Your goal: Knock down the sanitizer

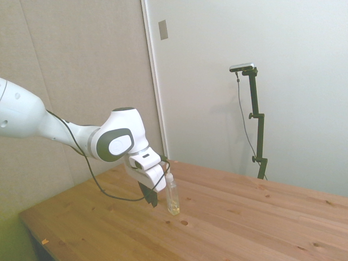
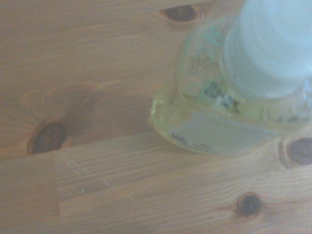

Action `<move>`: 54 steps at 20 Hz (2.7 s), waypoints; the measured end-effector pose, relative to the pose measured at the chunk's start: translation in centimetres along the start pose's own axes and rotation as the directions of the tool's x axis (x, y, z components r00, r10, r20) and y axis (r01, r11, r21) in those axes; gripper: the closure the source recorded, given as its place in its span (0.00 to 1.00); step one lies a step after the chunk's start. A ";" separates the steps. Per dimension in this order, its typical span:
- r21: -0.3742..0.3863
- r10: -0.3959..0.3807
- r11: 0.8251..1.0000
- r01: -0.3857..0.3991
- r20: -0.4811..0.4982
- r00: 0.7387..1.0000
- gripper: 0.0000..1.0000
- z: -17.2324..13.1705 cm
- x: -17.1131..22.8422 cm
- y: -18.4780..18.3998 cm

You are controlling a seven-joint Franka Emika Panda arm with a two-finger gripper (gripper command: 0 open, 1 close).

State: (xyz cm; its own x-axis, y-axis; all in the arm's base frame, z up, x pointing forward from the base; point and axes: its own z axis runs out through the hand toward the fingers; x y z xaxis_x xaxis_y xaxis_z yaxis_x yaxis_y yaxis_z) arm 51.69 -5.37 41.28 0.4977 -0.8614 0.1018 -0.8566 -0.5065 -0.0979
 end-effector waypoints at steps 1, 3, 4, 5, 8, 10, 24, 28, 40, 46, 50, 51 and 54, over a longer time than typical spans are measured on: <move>-0.001 0.003 1.000 -0.003 -0.001 1.000 1.00 0.1 0.2 -0.4; -0.007 0.004 1.000 -0.004 -0.006 1.000 1.00 0.4 0.5 -1.2; -0.010 0.004 1.000 -0.004 -0.010 1.000 1.00 0.6 0.6 -1.7; -0.014 0.002 1.000 -0.003 -0.013 1.000 1.00 0.7 0.7 -2.2; -0.024 0.008 1.000 -0.008 -0.016 1.000 1.00 0.9 1.0 -3.5; -0.026 0.014 1.000 -0.014 -0.017 1.000 1.00 0.9 1.4 -4.1; -0.049 0.088 0.995 -0.091 -0.048 0.995 1.00 1.1 8.1 -6.2; -0.037 0.098 0.994 -0.100 -0.063 0.993 1.00 1.1 9.8 -7.8; -0.028 0.129 0.991 -0.131 -0.062 0.990 0.00 1.4 12.5 -10.0; -0.035 0.113 0.993 -0.115 -0.051 0.992 0.00 1.1 11.0 -9.8; -0.043 0.094 0.995 -0.095 -0.035 0.995 0.00 0.7 9.2 -8.9; -0.046 0.086 0.995 -0.088 -0.030 0.996 0.00 0.6 8.8 -8.6; -0.053 0.067 0.996 -0.067 -0.016 0.998 0.00 0.3 7.5 -7.7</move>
State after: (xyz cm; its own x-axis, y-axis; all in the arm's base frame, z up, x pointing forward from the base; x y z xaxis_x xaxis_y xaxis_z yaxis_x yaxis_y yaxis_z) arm 62.06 -7.96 42.54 0.4372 -0.8925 0.1113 -0.8943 -0.4445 -0.0519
